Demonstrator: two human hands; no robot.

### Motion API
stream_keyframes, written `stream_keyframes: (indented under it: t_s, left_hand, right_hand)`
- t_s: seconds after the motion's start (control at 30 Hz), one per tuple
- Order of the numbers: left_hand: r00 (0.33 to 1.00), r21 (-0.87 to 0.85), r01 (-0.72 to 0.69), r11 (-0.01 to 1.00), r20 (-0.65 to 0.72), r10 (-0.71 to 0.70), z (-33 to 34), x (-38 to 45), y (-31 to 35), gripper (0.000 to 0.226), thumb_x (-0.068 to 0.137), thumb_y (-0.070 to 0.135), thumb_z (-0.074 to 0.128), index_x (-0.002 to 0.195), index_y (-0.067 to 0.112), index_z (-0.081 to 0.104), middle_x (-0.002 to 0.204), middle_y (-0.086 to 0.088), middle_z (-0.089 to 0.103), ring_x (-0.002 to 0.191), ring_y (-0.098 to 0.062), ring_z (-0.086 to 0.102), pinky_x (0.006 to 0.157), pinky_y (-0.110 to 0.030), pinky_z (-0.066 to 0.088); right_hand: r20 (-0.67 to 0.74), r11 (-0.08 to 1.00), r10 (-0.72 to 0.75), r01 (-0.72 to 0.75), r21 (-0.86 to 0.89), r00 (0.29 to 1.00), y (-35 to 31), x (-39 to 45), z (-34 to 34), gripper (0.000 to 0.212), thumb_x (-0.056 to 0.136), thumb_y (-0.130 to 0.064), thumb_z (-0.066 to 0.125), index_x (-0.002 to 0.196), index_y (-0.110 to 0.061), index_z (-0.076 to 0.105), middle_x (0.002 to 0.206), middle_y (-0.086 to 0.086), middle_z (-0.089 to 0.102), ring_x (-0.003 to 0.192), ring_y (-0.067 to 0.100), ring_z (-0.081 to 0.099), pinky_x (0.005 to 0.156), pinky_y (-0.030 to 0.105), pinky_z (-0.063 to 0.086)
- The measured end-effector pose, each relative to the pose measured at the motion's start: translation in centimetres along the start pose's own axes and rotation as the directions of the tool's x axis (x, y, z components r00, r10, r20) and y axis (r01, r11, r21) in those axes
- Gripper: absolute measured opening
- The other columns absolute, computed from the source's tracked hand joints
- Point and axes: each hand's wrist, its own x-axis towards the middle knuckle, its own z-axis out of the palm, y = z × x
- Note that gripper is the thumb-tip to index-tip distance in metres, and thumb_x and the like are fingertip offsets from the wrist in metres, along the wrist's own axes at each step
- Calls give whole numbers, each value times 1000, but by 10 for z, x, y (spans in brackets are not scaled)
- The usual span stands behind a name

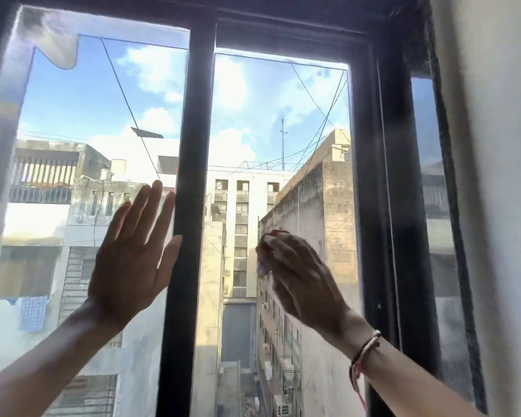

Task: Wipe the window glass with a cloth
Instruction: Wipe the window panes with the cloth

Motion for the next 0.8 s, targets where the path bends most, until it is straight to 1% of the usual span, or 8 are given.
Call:
stream_keyframes:
  t_s: [0.13, 0.3, 0.37, 0.47, 0.57, 0.63, 0.73, 0.8]
  left_hand:
    - [1000, -5, 15, 1000, -8, -15, -5, 2, 4, 63, 106, 40, 25, 155, 1, 31, 166, -24, 26, 156, -38, 26, 123, -61, 35]
    - [1000, 6, -13, 1000, -16, 13, -4, 3, 0, 64, 106, 41, 25, 155, 0, 32, 166, -25, 26, 156, -39, 26, 122, -61, 36]
    - [1000, -2, -12, 1000, -11, 12, -4, 2, 1, 64, 106, 42, 26, 155, 1, 31, 166, -24, 25, 156, -38, 25, 123, -61, 35]
    - [1000, 0, 15, 1000, -18, -15, -3, 0, 4, 61, 107, 39, 27, 156, 2, 31, 166, -23, 25, 156, -38, 25, 124, -62, 34]
    - [1000, 14, 13, 1000, -22, -13, -1, -4, 1, 60, 107, 38, 28, 156, 3, 29, 167, -23, 25, 157, -37, 24, 124, -62, 33]
    - [1000, 22, 4, 1000, -17, -4, 1, -5, 0, 60, 107, 37, 28, 158, 4, 26, 168, -22, 23, 158, -36, 22, 125, -61, 31]
    - [1000, -13, 4, 1000, -14, -4, 3, -7, 2, 61, 107, 37, 27, 158, 5, 24, 169, -20, 21, 159, -35, 19, 126, -60, 29]
    - [1000, -19, 2, 1000, -24, -2, 5, -6, 3, 60, 107, 37, 28, 158, 6, 25, 169, -20, 22, 159, -34, 19, 125, -60, 30]
  right_hand:
    - [-304, 831, 546, -551, 78, 780, 9, 47, -6, 27, 106, -5, 51, 127, -4, 69, 135, 17, 66, 134, 31, 57, 116, 53, 51]
    - [-80, 997, 61, -57, 53, 995, -62, -2, 27, 38, 94, -2, 61, 131, -2, 68, 133, 15, 73, 130, 29, 65, 115, 47, 54]
    - [-165, 967, 255, -254, 28, 953, -23, -4, 11, 32, 98, -7, 56, 125, -1, 73, 134, 18, 72, 131, 31, 64, 112, 52, 56]
    - [-365, 751, 637, -654, 94, 679, -2, 10, 7, 31, 102, -5, 55, 130, -5, 67, 137, 21, 64, 134, 33, 56, 111, 57, 54]
    - [-156, 937, 347, -337, 89, 925, -55, -15, 28, 41, 97, -5, 51, 136, -3, 65, 143, 18, 64, 141, 33, 53, 122, 55, 47]
    - [-14, 994, 81, -80, 79, 997, -54, -41, 20, 46, 93, -7, 52, 137, -3, 66, 144, 17, 66, 139, 33, 56, 120, 53, 50]
    - [-131, 950, 312, -305, 73, 941, -9, -36, 0, 44, 98, -16, 50, 137, -3, 67, 143, 16, 65, 136, 37, 57, 111, 61, 55]
    - [-279, 821, 567, -559, 116, 775, 11, -13, -6, 44, 100, -23, 52, 137, -4, 66, 145, 17, 59, 136, 38, 53, 112, 61, 52]
